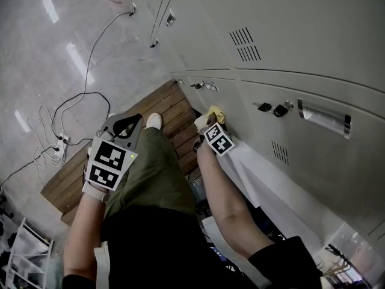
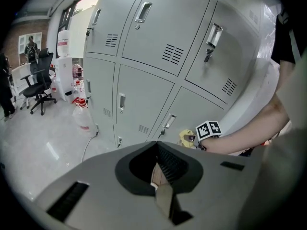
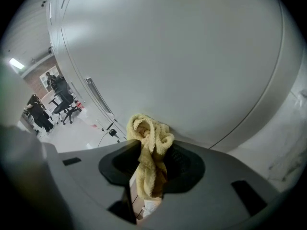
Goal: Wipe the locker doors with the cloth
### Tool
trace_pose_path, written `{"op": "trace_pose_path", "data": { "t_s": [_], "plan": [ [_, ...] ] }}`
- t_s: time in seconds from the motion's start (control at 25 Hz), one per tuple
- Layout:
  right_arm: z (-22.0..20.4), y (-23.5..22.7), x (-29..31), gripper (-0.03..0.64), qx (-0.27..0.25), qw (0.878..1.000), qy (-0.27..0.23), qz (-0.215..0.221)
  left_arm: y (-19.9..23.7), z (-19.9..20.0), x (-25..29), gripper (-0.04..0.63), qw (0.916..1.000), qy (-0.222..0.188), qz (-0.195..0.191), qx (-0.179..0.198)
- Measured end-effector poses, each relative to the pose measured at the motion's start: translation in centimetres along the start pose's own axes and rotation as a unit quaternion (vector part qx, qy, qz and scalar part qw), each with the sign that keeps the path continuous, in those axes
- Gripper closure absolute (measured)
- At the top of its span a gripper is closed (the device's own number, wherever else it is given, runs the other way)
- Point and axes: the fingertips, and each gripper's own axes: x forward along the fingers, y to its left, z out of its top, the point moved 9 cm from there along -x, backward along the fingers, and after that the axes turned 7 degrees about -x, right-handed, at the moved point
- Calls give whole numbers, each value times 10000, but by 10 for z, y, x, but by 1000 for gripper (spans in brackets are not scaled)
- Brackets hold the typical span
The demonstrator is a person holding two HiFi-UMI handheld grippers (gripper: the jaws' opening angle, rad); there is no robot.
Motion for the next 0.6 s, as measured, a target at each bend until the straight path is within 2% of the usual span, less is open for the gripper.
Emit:
{"op": "trace_pose_path", "data": {
  "t_s": [0.6],
  "plan": [
    [44, 2, -73, 477, 224, 9991, -332, 120, -15, 18, 0, 586, 9994, -110, -304, 118]
  ]
}}
